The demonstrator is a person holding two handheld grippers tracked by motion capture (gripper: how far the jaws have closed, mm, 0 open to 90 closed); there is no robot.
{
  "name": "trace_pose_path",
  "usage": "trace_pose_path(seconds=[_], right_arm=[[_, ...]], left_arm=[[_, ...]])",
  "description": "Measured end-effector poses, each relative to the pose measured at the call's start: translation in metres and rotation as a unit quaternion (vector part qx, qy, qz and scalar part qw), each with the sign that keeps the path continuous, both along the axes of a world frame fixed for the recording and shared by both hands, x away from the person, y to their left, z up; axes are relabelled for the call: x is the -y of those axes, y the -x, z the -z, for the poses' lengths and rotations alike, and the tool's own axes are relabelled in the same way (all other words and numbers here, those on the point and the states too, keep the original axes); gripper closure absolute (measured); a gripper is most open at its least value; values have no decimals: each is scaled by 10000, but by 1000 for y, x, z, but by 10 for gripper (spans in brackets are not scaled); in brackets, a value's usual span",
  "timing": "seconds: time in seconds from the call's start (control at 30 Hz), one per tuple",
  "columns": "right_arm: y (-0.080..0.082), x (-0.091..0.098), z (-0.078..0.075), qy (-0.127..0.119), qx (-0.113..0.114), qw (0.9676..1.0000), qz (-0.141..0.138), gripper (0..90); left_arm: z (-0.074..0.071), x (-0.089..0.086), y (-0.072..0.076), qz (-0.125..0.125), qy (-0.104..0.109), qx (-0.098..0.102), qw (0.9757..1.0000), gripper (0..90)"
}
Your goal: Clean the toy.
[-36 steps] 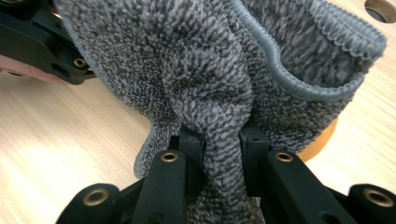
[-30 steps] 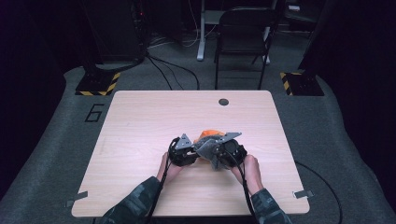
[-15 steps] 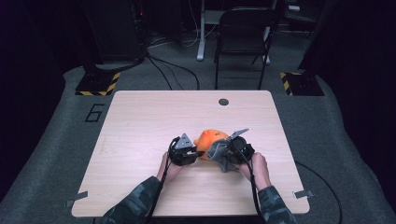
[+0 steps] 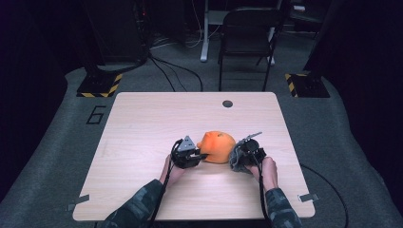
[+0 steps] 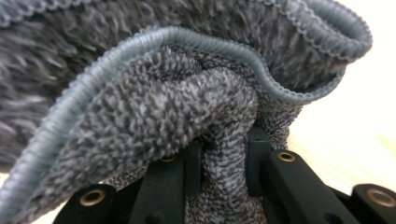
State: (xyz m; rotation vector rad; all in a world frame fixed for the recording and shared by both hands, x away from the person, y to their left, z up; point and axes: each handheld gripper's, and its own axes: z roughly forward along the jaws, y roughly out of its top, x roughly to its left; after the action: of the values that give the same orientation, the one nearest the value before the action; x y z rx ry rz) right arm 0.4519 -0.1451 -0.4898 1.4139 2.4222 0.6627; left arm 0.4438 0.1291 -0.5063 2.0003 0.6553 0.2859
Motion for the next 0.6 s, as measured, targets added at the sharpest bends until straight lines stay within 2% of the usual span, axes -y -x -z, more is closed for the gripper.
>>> trace_pose_path(seconds=[0.13, 0.23, 0.33, 0.37, 0.47, 0.53, 0.6], right_arm=[[0, 2, 0, 77, 71, 9999, 63, 749], [1, 8, -8, 61, 108, 9998, 147, 753], [5, 18, -27, -245, 390, 9982, 376, 758], [8, 21, -38, -418, 566, 9968, 390, 758], [17, 17, -62, -843, 909, 9920, 231, 760], [21, 5, -70, -982, 964, 9905, 76, 760], [21, -8, -68, -873, 937, 9917, -86, 759]], left_arm=[[0, 0, 0, -15, -2, -2, 10000, 721], [0, -1, 0, -55, 16, 9, 10000, 719], [0, -1, 0, -54, 14, 4, 10000, 715], [0, -1, 0, -54, 16, 0, 10000, 715], [0, 0, 0, -63, 25, -17, 10000, 713], [1, -1, -1, -65, 44, -67, 9999, 712], [0, -2, -1, -49, 17, -59, 10000, 708]])
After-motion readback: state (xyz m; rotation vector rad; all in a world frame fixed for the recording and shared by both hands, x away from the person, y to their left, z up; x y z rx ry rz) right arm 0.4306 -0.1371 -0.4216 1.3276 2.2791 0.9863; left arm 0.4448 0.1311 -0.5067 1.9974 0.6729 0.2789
